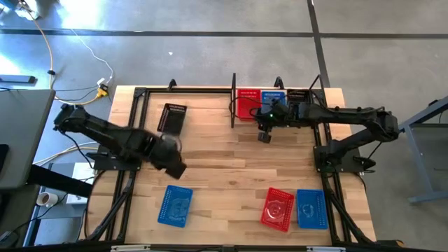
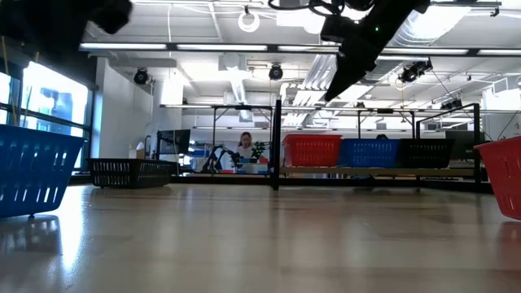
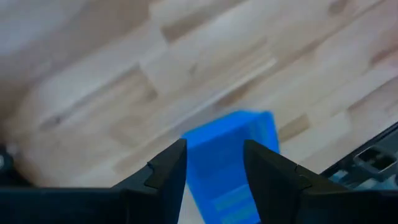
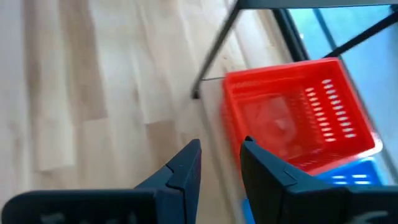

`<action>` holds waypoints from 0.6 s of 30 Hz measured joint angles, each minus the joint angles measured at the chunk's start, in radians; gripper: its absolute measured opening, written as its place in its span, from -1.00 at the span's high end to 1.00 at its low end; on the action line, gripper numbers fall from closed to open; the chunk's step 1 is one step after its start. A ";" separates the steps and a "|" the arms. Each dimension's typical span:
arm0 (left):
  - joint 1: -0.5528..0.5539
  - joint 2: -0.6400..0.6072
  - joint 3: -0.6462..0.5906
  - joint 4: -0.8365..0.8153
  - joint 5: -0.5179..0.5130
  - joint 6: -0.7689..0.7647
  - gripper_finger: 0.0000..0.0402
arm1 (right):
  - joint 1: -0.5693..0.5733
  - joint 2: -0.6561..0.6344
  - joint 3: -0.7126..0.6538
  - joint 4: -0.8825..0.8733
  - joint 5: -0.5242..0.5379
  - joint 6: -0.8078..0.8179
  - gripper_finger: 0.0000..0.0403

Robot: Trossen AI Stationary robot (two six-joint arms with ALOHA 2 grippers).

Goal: Stack baskets on shelf by color
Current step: Stack the left blue bin on top of the blue bin on the shelf

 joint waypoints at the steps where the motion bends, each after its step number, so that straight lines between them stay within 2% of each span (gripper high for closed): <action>1: -0.035 0.000 -0.012 0.002 0.000 -0.040 0.27 | 0.016 0.000 0.000 0.000 -0.003 0.023 0.51; 9: -0.288 0.000 -0.070 0.026 -0.097 -0.345 0.27 | 0.175 0.000 0.000 0.006 0.042 0.175 0.51; 13: -0.365 0.015 -0.075 0.026 -0.140 -0.446 0.27 | 0.254 0.000 0.000 0.006 0.091 0.251 0.51; 18: -0.421 0.062 -0.075 0.052 -0.168 -0.489 0.27 | 0.326 0.000 0.000 0.020 0.106 0.339 0.51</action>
